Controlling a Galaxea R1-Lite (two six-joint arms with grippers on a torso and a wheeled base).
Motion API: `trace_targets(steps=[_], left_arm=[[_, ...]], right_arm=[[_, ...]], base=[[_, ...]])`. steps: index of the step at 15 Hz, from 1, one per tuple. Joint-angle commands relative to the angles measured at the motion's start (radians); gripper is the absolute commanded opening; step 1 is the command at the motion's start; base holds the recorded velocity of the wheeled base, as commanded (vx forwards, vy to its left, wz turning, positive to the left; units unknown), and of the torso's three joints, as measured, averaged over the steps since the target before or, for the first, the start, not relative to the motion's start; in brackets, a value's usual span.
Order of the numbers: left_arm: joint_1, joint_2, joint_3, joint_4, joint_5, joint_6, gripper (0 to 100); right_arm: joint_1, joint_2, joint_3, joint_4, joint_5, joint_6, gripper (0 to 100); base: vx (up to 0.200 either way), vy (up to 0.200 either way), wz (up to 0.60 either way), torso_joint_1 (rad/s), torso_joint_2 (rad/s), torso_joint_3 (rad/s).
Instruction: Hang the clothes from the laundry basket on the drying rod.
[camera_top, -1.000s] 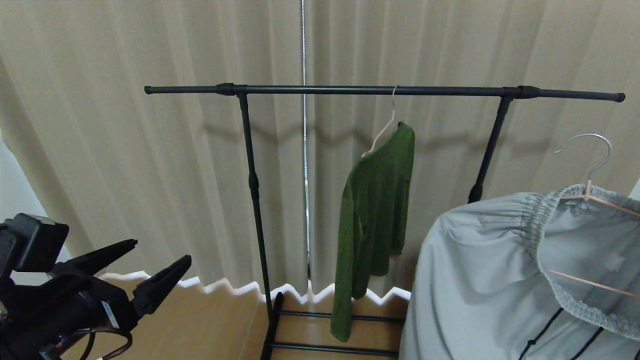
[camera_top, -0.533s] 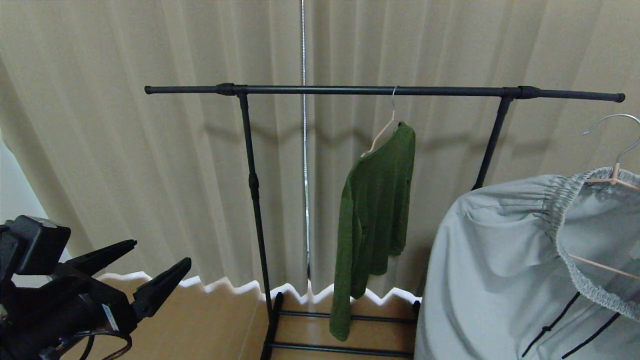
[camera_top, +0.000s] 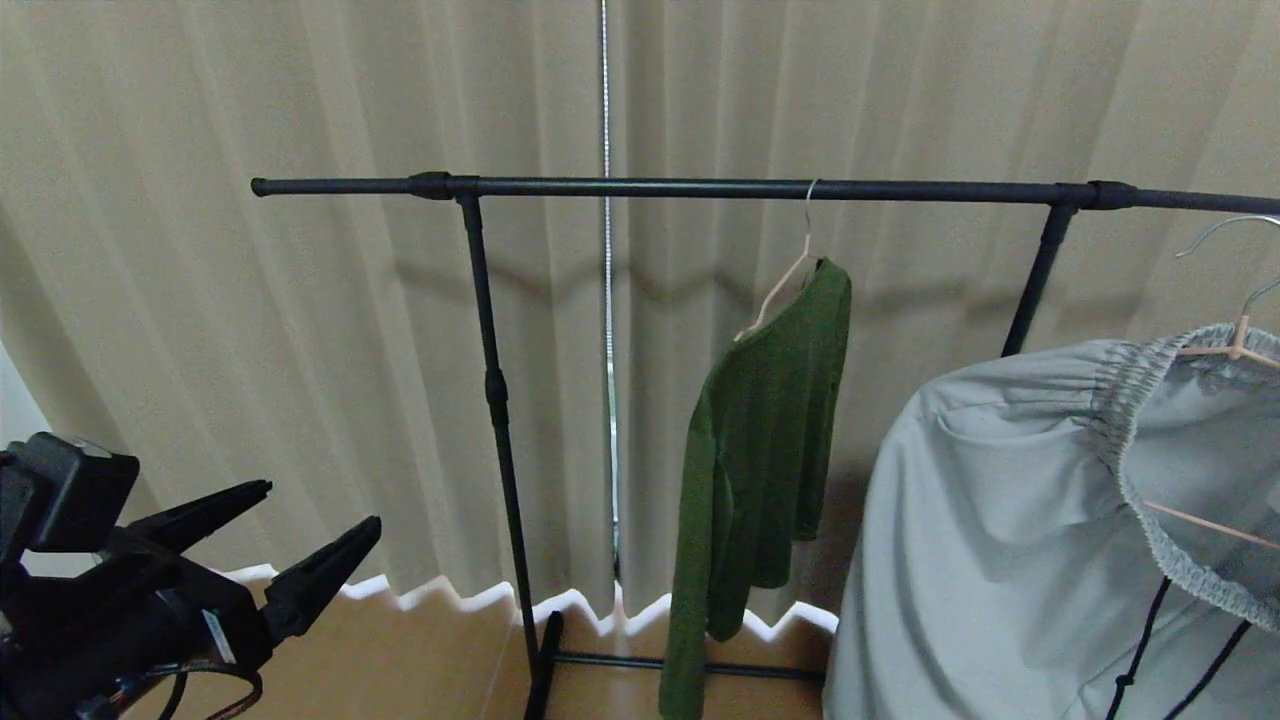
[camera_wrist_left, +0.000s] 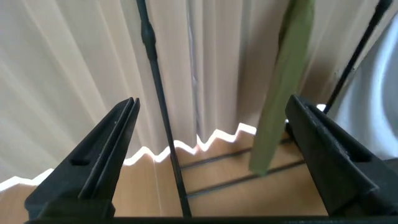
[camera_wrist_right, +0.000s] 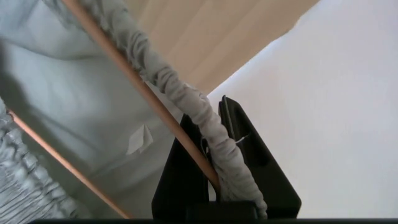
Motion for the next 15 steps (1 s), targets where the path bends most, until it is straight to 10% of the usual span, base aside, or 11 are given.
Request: trace_targets(steps=[1, 9, 15], left_arm=[[0.001, 0.003, -0.001, 0.000, 0.000, 0.000, 100], [0.006, 0.006, 0.019, 0.002, 0.000, 0.052, 100], [0.008, 0.002, 0.041, 0.002, 0.000, 0.079, 100]], right_arm=[[0.002, 0.004, 0.010, 0.000, 0.000, 0.001, 0], [0.002, 0.076, -0.058, -0.006, 0.000, 0.001, 0], [0.002, 0.326, -0.299, -0.006, -0.001, 0.010, 0]], base=[[0.200, 0.000, 0.00, 0.002, 0.00, 0.002], [0.050, 0.000, 0.00, 0.001, 0.00, 0.001], [0.000, 0.000, 0.00, 0.000, 0.00, 0.000]])
